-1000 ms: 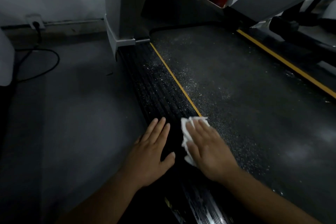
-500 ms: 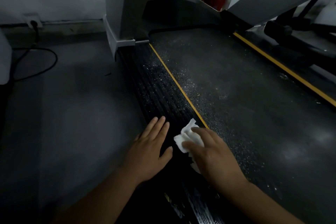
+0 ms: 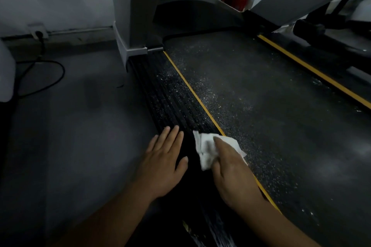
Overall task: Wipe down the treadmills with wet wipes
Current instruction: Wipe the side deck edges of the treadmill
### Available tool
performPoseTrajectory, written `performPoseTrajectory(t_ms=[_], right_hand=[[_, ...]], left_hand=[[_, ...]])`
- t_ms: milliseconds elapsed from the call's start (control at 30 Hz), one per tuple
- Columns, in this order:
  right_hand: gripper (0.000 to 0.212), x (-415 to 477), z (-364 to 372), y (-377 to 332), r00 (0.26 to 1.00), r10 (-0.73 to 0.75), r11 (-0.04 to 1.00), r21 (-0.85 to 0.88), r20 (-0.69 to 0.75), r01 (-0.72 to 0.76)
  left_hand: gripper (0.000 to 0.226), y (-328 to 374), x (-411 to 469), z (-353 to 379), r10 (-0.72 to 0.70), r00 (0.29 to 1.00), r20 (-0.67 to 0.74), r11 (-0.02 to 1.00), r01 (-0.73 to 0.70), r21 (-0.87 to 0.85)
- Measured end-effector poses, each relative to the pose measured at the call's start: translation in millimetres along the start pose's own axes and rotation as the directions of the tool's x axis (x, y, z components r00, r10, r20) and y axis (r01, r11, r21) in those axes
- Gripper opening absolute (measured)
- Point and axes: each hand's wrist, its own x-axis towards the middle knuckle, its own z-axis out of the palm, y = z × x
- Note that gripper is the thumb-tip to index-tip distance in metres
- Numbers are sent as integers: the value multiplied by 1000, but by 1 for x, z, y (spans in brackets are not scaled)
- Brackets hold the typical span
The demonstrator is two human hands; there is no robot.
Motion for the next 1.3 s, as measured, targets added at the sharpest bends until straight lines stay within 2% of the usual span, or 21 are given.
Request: performPoseTrajectory(t_ms=[100, 233, 400, 500, 567, 633, 733, 800, 867, 900, 967, 1000, 1067, 1133, 1300], right_hand=[[46, 27, 19, 7, 996, -53, 995, -91, -65, 47], [32, 70, 26, 7, 995, -87, 983, -168, -48, 78], [51, 26, 4, 18, 967, -244, 945, -206, 75, 255], [51, 20, 2, 24, 962, -257, 937, -221, 92, 271], [51, 51, 16, 14, 977, -210, 960, -180, 42, 214], [52, 71, 26, -1, 983, -171, 975, -130, 64, 178], [53, 44, 20, -2, 937, -331, 929, -136, 108, 344], [54, 16, 8, 11, 925, -346, 929, -79, 155, 361], [55, 28, 3, 19, 944, -303, 949, -51, 134, 312], [53, 44, 8, 19, 964, -252, 965, -51, 90, 257], [49, 73, 15, 5, 984, -154, 986, -45, 91, 158], [48, 77, 20, -3, 985, -153, 984, -76, 80, 159], [48, 60, 21, -7, 970, -238, 967, -83, 53, 242], [49, 21, 13, 0, 946, -301, 953, -2, 122, 304], [46, -1, -14, 20, 940, -313, 949, 85, 133, 304]], left_hand=[[72, 0, -1, 4, 1, 1000, -16, 1000, -1, -10], [75, 0, -2, 3, -1, 1000, -1, 998, 1, -64], [70, 0, -1, 8, 13, 999, -47, 999, -15, -49], [69, 0, -1, 13, 5, 997, -72, 997, -11, -81], [68, 0, -1, 14, 14, 995, -95, 997, -21, -73], [68, -2, -2, 14, 14, 996, -90, 998, -19, -56], [68, -3, 0, 10, 21, 997, -78, 999, -24, -39], [69, -3, -1, 11, 15, 998, -67, 998, -19, -56], [69, -1, -1, 12, 7, 997, -75, 998, -12, -66], [69, -1, -1, 12, 8, 997, -80, 998, -12, -58], [69, -2, -2, 11, 12, 997, -77, 999, -14, -30], [69, -2, -2, 9, 12, 997, -70, 1000, -13, -18], [71, -3, -1, 5, 5, 999, -39, 1000, -6, -17], [74, -2, -1, 4, 0, 1000, -20, 998, -2, -55], [75, -2, -2, 5, 2, 1000, 12, 996, -1, -88]])
